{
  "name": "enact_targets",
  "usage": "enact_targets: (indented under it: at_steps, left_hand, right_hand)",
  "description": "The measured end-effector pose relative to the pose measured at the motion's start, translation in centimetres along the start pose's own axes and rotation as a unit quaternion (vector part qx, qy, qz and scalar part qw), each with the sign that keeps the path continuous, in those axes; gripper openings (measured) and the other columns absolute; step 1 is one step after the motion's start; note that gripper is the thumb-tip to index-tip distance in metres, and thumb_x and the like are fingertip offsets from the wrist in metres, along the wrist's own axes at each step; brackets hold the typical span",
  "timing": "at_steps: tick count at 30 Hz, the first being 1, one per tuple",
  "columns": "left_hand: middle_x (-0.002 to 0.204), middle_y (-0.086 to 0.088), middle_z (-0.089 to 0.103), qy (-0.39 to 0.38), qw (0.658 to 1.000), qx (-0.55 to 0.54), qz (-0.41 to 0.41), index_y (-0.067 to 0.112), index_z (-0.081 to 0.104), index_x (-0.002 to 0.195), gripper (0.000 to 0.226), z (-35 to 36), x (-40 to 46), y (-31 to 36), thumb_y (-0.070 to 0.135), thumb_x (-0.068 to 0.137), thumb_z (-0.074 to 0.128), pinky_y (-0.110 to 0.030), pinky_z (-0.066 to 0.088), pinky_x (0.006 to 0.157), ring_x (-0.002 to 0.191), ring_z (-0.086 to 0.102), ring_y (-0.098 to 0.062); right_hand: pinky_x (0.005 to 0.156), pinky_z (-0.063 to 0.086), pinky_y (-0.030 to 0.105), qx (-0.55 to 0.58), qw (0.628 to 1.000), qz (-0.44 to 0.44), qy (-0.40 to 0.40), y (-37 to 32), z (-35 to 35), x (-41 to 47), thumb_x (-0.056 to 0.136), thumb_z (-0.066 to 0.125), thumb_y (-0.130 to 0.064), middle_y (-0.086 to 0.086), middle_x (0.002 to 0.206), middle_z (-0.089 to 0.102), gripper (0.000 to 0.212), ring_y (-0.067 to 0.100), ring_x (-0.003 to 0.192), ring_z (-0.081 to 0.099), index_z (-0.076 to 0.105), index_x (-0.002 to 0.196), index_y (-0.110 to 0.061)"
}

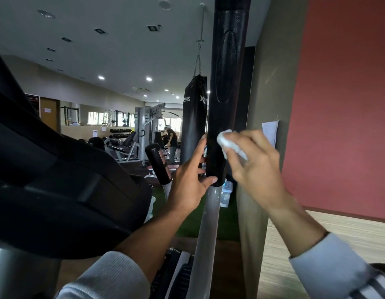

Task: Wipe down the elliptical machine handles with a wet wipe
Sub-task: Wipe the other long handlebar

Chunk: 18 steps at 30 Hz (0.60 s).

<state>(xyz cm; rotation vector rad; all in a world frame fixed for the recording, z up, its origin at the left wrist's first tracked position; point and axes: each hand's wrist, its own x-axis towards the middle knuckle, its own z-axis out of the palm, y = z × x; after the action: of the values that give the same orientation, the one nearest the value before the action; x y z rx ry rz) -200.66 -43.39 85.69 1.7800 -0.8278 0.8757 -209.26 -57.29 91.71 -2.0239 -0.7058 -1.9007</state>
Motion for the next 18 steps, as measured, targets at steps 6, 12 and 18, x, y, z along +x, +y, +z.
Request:
enact_targets:
  at_steps: [6,12,18]
  left_hand:
    - [0.124,0.002,0.064,-0.002,1.000,0.008,0.006,0.059,0.002,0.145,0.113,0.0,-0.4,-0.3,0.014,0.077,0.081,-0.033,0.057,0.089,0.096,0.066,-0.008]
    - [0.109,0.011,0.066,0.033,0.998,0.032,0.042,0.042,0.013,0.151,0.108,0.3,-0.6,-0.7,0.012,0.075,0.083,-0.002,0.045,0.083,0.082,0.060,0.016]
    - [0.110,0.000,0.071,0.025,0.999,-0.027,0.039,0.038,0.029,0.148,0.098,0.7,-0.9,-2.1,0.004,0.073,0.082,-0.023,0.058,0.084,0.088,0.069,0.001]
  right_hand:
    - [0.079,0.053,0.022,0.003,0.995,0.044,-0.093,1.6,1.7,-6.1,0.082,0.072,0.000,0.007,0.100,0.061,0.032,0.021,0.085,0.066,0.071,0.112,-0.011]
    - [0.079,0.043,0.005,0.019,0.998,0.007,0.053,-2.3,0.0,-0.5,0.091,0.062,-0.012,0.010,0.092,0.062,0.020,0.012,0.078,0.060,0.073,0.108,-0.011]
    - [0.046,0.050,0.031,-0.118,0.992,0.009,-0.052,-3.2,1.2,1.5,0.083,0.066,-0.008,0.009,0.084,0.052,0.026,0.027,0.053,0.054,0.069,0.109,-0.010]
